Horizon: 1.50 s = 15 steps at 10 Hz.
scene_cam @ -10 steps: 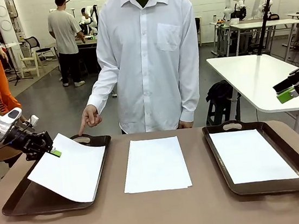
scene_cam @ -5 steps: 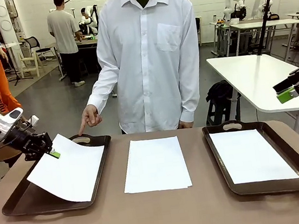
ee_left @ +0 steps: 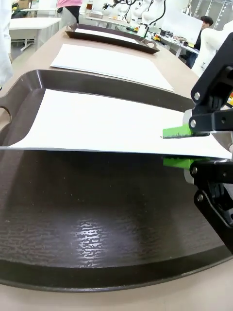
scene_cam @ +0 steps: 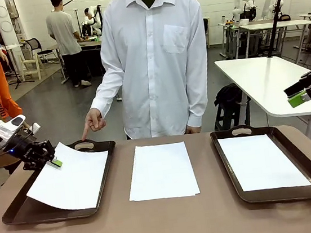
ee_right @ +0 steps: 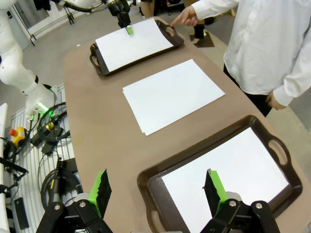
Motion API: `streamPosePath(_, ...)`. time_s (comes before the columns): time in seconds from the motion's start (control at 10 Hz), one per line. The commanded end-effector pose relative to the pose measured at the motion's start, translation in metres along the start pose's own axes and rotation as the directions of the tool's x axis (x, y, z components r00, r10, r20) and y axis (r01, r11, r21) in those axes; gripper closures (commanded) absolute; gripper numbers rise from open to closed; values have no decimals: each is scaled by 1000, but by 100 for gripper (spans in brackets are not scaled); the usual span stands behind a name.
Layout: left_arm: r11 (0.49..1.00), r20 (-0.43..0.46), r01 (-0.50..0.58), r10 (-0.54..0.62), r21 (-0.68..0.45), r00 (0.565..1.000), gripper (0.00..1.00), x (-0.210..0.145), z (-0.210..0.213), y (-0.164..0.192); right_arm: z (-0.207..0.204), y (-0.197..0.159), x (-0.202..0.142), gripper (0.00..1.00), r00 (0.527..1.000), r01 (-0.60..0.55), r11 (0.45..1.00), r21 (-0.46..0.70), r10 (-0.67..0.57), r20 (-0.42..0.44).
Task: Sort the A4 documents.
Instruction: Place the A4 Paper in the designated Handle tray.
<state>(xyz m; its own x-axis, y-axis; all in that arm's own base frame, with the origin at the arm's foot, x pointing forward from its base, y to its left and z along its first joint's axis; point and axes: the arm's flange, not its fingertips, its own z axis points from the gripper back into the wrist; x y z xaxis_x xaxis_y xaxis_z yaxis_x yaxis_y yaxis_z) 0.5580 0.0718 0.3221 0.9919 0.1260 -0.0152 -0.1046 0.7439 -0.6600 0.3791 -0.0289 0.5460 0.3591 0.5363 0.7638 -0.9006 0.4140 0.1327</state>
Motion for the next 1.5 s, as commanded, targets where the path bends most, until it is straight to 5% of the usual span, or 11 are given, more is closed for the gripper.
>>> streamPosePath(0.0,999,-4,-6,6,53,1000,60,5,7,-8,-2,0,0,0,1000,1,1000,4,-1,-4)
streamPosePath(0.1,998,-3,-3,4,67,1000,43,6,10,-10,-2,0,0,0,1000,1,1000,4,-1,-4)
streamPosePath(0.4,995,-2,6,-6,102,1000,20,7,19,-16,-2,0,0,0,1000,1,1000,4,-1,-4)
streamPosePath(0.5,992,0,3,-3,123,1000,4,6,20,-17,-2,0,0,0,1000,1,1000,4,-1,-4)
streamPosePath(0.9,994,4,2,-2,111,1000,0,4,18,-19,-2,0,0,0,1000,1,1000,4,-1,-4)
streamPosePath(1.1,999,44,-26,25,18,999,0,3,18,-24,-2,0,0,0,1000,1,1000,4,-1,-4)
streamPosePath(1.4,997,6,11,-12,82,1000,0,7,18,-16,-2,0,0,0,1000,1,1000,4,-1,-4)
